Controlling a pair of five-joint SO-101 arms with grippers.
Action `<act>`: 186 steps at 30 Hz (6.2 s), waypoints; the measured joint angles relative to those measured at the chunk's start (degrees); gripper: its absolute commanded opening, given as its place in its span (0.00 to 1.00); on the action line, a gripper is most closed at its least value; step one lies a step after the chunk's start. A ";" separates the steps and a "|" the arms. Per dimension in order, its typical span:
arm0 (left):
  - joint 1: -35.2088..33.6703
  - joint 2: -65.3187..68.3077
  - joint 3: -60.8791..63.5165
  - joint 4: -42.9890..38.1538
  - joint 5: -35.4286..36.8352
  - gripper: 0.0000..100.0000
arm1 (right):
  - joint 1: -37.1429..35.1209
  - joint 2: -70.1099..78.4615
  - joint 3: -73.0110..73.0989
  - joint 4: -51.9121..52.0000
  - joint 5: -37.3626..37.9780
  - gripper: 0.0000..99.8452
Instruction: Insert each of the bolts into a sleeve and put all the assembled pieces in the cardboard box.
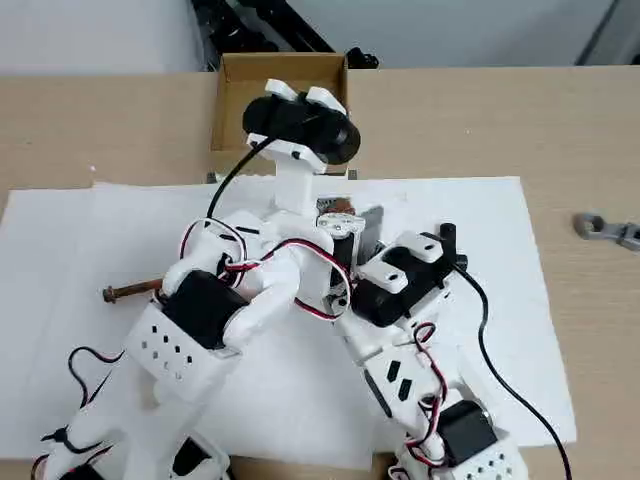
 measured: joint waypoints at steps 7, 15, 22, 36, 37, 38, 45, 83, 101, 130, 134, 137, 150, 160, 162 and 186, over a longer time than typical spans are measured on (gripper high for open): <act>-0.62 0.00 -0.09 0.44 -0.09 0.20 | -0.09 0.00 0.00 0.00 0.00 0.00; -6.95 0.00 -0.09 0.44 0.26 0.21 | -0.26 1.49 -3.60 0.26 0.00 0.00; -8.26 0.00 -3.34 0.79 0.35 0.15 | 3.96 15.56 -14.51 0.62 -3.43 0.00; -33.67 0.00 -8.18 10.29 -2.90 0.01 | 9.23 56.79 -50.11 -3.08 -4.22 0.00; -35.16 0.00 -8.18 11.96 -4.75 0.01 | 9.14 59.78 -52.04 -4.22 -4.22 0.00; -36.75 0.00 -8.18 13.45 -6.95 0.01 | 9.14 62.68 -53.98 -5.27 -4.22 0.00; -43.08 0.00 -8.18 17.93 -15.82 0.01 | 9.14 83.87 -66.29 -12.84 -4.22 0.00; -50.20 1.93 5.36 18.46 -20.92 0.16 | 10.90 131.60 -114.29 7.82 -7.03 0.11; -54.68 31.03 0.70 19.87 -32.79 0.16 | 11.34 99.60 -114.37 54.59 -7.30 0.01; -61.01 35.78 8.70 1.93 16.35 0.16 | 12.31 69.01 -85.01 63.03 -7.30 0.01; -60.31 35.69 9.49 -2.37 17.49 0.16 | 12.13 67.78 -82.37 61.63 -7.30 0.01; -60.13 35.69 9.49 -2.73 17.76 0.16 | 12.22 67.60 -81.67 61.27 -7.30 0.01; -57.23 37.01 -7.56 16.09 20.04 0.16 | 12.13 67.60 -80.88 60.92 -7.30 0.01; -57.32 38.86 -18.73 29.89 26.37 0.16 | 12.22 67.60 -80.88 60.92 -8.79 0.01; -57.32 40.70 -18.11 28.75 26.99 0.16 | 12.22 67.60 -80.62 60.92 -9.93 0.01; -56.97 58.99 -16.88 16.62 30.33 0.07 | 12.13 67.43 -76.57 60.92 -10.64 0.01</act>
